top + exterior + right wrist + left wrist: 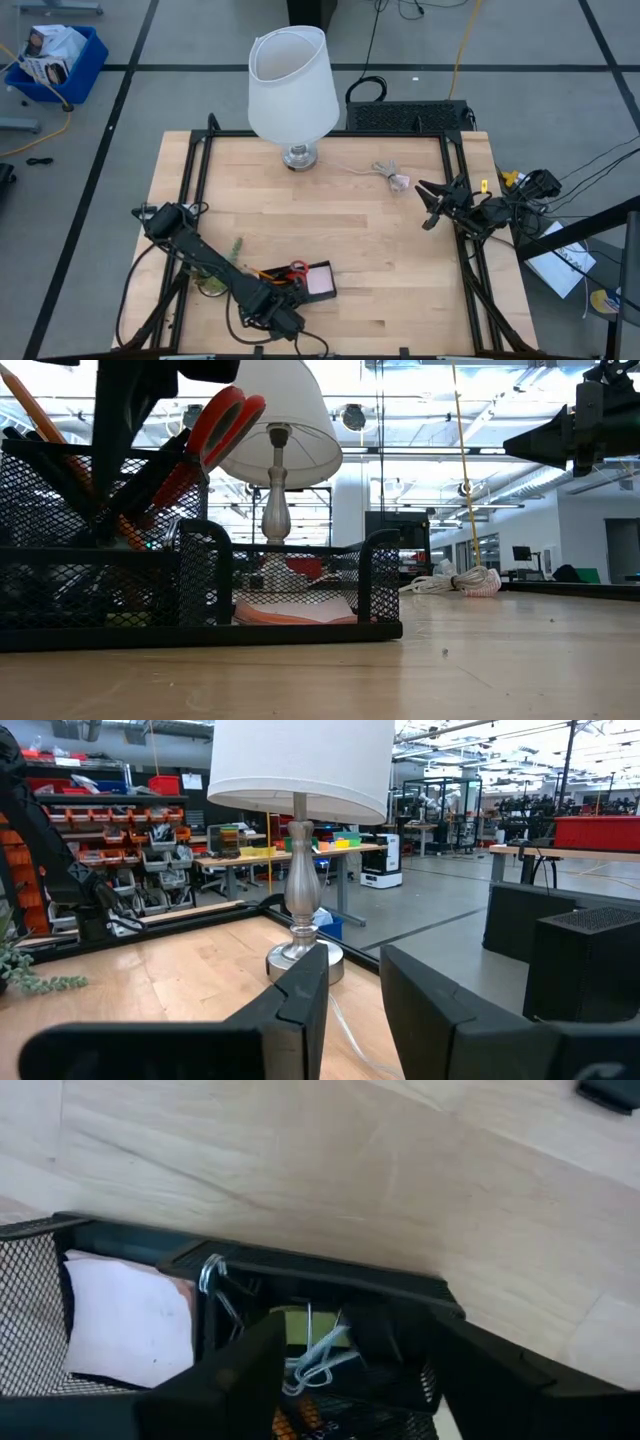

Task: Pick and place office supplies into organizer
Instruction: Put the black paper clip into the black desk organizer, then return to Home Position

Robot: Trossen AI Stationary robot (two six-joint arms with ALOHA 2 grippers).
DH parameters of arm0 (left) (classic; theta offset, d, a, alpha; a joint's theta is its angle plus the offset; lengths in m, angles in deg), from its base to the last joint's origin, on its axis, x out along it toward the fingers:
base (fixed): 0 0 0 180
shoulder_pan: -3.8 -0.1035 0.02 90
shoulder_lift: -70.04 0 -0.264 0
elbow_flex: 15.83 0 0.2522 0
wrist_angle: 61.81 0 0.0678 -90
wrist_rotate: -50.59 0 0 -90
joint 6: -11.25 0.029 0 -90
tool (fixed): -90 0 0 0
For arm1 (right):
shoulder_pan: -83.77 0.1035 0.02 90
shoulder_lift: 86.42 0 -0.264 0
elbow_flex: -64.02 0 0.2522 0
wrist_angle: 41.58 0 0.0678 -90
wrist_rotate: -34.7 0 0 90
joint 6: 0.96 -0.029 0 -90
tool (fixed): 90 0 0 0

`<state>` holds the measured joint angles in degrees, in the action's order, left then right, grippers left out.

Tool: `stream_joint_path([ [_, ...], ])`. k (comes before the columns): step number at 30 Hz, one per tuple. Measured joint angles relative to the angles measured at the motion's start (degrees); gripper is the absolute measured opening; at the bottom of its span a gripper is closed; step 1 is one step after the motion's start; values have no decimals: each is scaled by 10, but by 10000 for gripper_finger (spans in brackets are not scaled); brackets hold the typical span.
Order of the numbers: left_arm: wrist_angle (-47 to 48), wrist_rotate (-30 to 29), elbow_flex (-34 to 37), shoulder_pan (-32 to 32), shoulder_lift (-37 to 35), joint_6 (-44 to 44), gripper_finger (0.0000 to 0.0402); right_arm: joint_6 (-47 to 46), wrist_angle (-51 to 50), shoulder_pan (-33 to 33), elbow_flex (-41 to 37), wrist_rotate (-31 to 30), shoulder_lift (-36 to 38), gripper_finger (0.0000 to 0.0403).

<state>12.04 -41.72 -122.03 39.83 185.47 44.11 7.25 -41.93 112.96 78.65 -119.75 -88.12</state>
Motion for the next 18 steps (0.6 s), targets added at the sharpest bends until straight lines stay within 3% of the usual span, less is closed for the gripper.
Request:
stream_joint_path([
  [5, -12, 45, 0, 1, 0, -11, 265, 0, 0, 0, 0, 0, 0, 86],
  [10, -77, 85, 0, 21, 0, -60, 251, 0, 0, 0, 0, 0, 0, 86],
  [15, -128, -13, 1, 45, -10, -26, 193, 0, 0, 0, 0, 0, 0, 86],
  [18, -171, -54, 1, 54, -16, -79, 147, 0, 0, 0, 0, 0, 0, 86],
])
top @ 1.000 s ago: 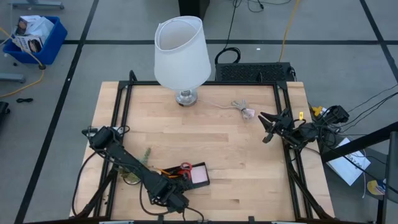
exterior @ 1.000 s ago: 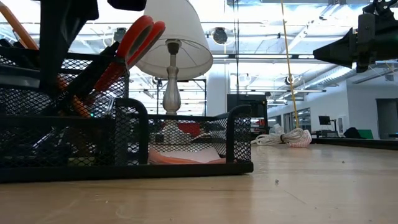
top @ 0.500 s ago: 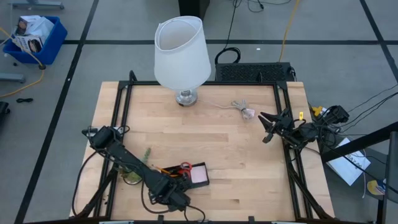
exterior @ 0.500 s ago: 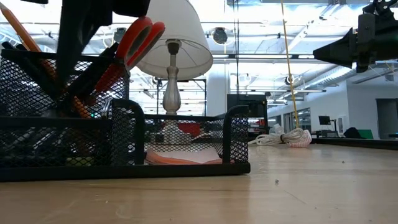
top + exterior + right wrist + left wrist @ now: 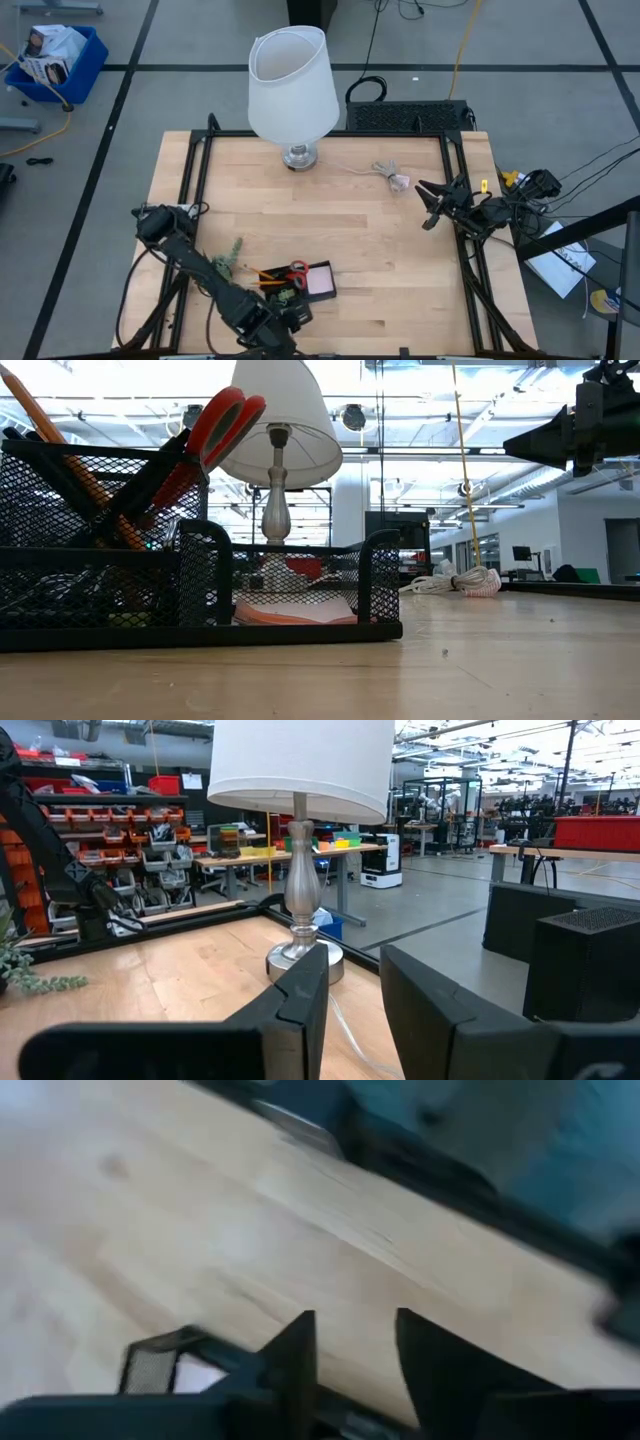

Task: Pick and place office supplies into organizer
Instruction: Return to Home Position

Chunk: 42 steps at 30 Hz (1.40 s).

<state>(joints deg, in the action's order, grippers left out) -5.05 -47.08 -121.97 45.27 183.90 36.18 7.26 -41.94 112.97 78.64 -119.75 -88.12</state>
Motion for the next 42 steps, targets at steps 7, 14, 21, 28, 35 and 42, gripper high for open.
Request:
stream_joint_path([
  [7, -58, -49, 0, 11, -6, -149, 79, 0, 0, 0, 0, 0, 0, 86],
  [14, -79, -12, -1, 6, -47, -383, 65, 0, -1, 0, 0, 0, 0, 86],
  [21, -67, -78, -1, 11, -59, -489, 24, 0, 0, 0, 0, 0, 0, 86],
  [28, -112, -207, 0, 37, -83, -423, 20, 0, 1, 0, 0, 0, 0, 87],
  [35, -170, -245, 137, 22, -214, -408, 59, 0, 0, 0, 0, 0, 0, 87],
  [42, -445, -214, 431, 29, -445, -314, 77, 0, 0, 0, 0, 0, 0, 87],
])
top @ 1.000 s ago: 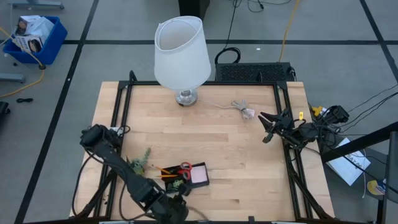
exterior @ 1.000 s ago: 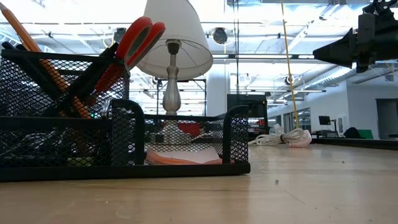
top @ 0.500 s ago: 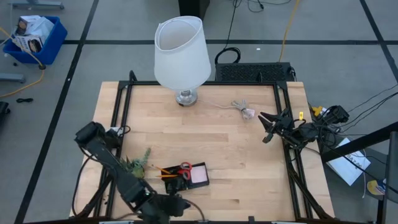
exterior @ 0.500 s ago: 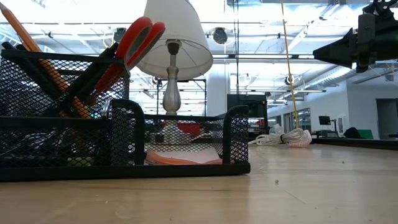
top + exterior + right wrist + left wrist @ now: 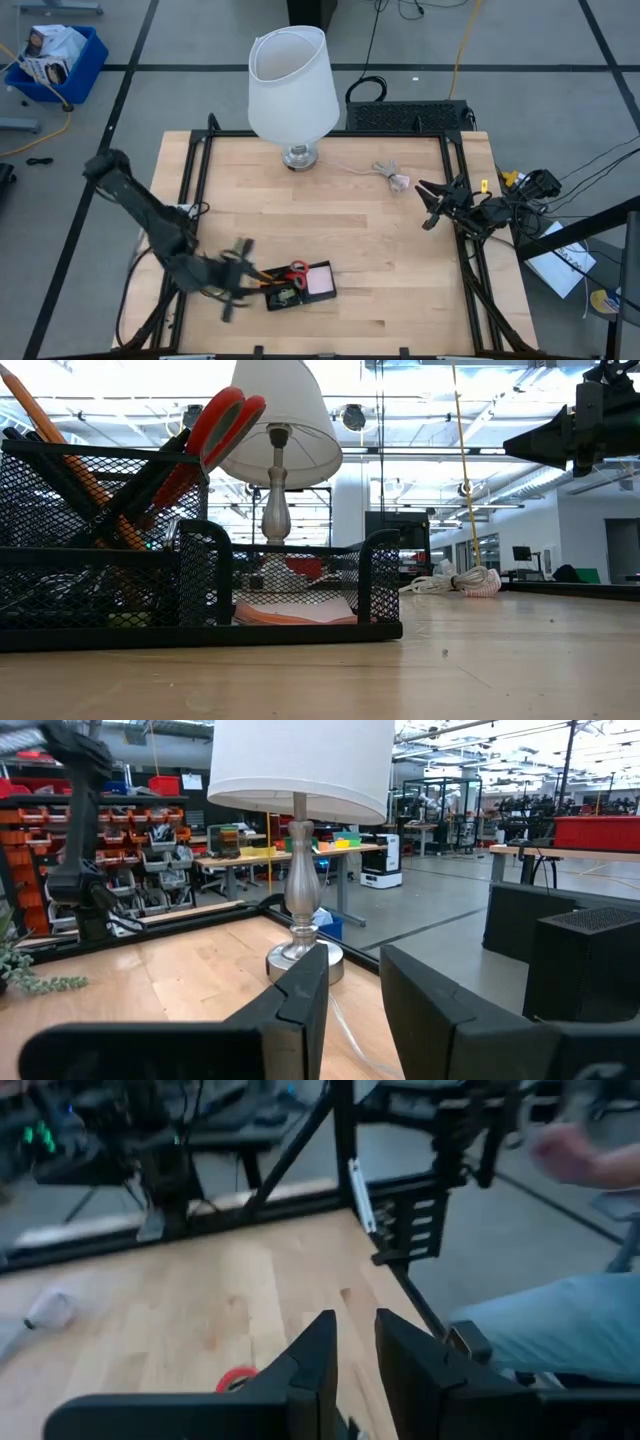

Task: Pick and place office supplies into organizer
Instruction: Return to Home Position

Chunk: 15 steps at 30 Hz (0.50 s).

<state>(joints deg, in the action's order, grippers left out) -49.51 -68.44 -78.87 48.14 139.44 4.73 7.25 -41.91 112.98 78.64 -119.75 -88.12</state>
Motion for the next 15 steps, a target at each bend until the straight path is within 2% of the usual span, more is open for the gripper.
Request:
stream_joint_path([
  [3, -36, 0, 87, 1, -92, 17, 77, 0, 0, 0, 0, 0, 0, 87],
  [7, -31, -10, 200, -40, -209, 25, 77, 12, 0, 0, 0, 0, 0, 87],
  [10, -58, -18, 275, -74, -285, 19, 77, 130, 12, -6, 0, 0, 0, 87],
  [13, -127, 32, 348, -104, -350, 56, 77, 225, 17, -7, 0, 0, 0, 86],
  [15, -166, 81, 386, -123, -387, 87, 77, 251, 18, -7, 0, 4, 0, 86],
])
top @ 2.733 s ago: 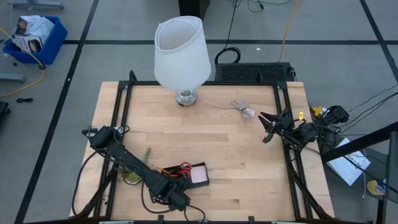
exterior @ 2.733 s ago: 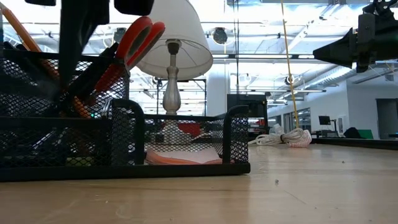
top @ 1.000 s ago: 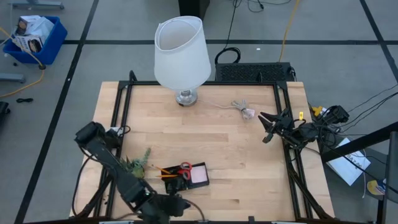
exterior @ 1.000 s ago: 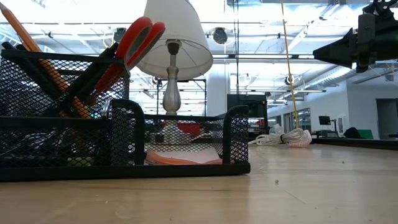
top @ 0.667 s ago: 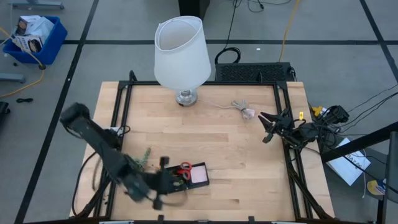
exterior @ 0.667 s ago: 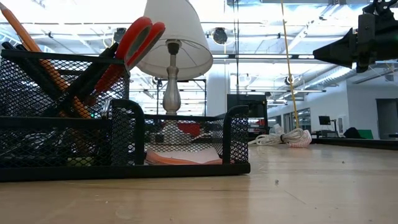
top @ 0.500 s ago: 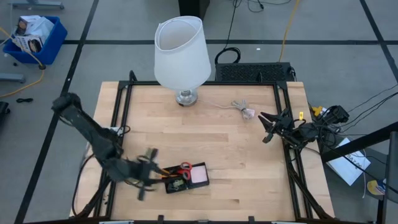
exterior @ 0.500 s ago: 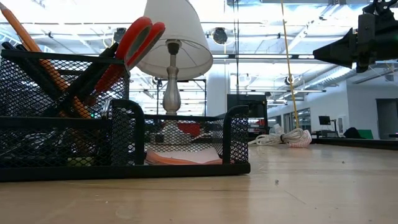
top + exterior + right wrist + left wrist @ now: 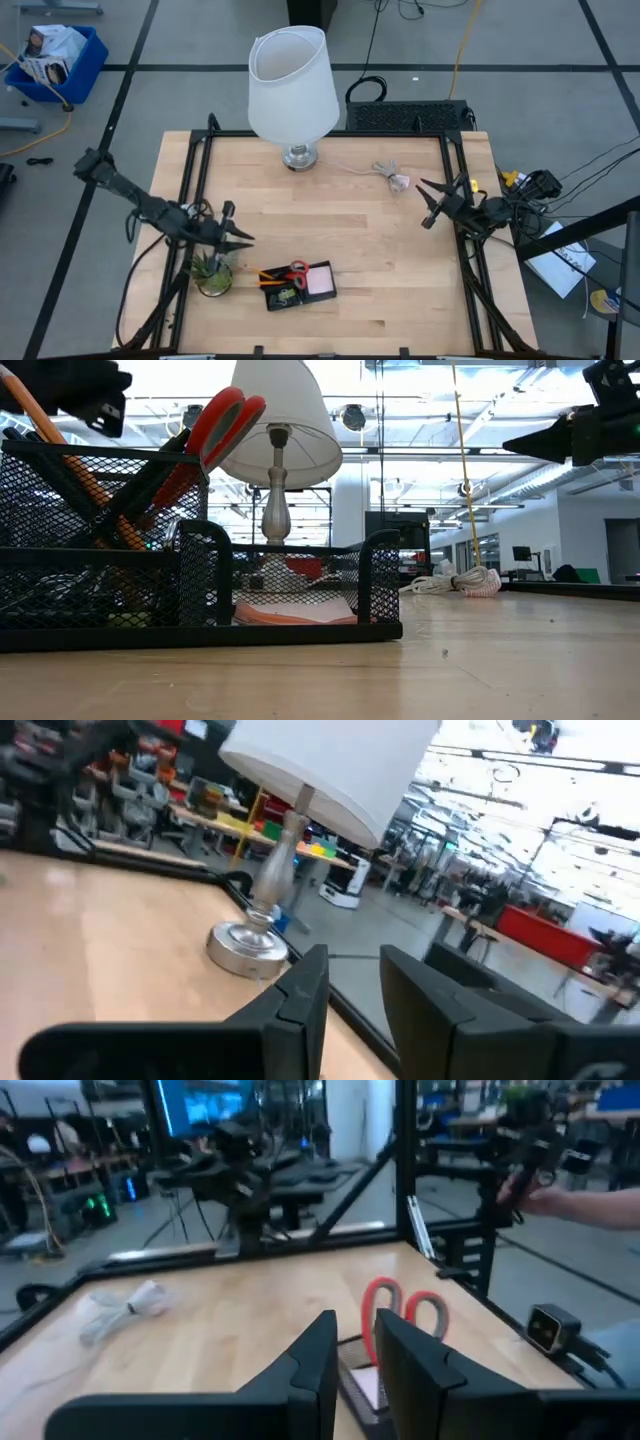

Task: Pick and place office supplies into organizer
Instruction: Return to Home Position

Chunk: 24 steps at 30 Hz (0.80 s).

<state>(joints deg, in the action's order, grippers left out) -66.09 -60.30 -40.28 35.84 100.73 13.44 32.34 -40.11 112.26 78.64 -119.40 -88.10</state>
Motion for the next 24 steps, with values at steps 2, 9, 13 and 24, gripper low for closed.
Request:
stream_joint_path([
  [2, 0, 13, 25, -17, -42, 8, 77, -35, 8, 0, 0, 30, 0, 86],
  [9, 95, 19, 46, -88, -142, -50, 77, -180, 54, 1, 17, -31, 2, 86],
  [13, 150, 55, 45, -119, -190, -69, 77, -143, 50, 14, 23, -68, 4, 86],
  [24, 261, 133, 42, -109, -304, -70, 77, -75, 42, 135, 23, -11, 16, 86],
])
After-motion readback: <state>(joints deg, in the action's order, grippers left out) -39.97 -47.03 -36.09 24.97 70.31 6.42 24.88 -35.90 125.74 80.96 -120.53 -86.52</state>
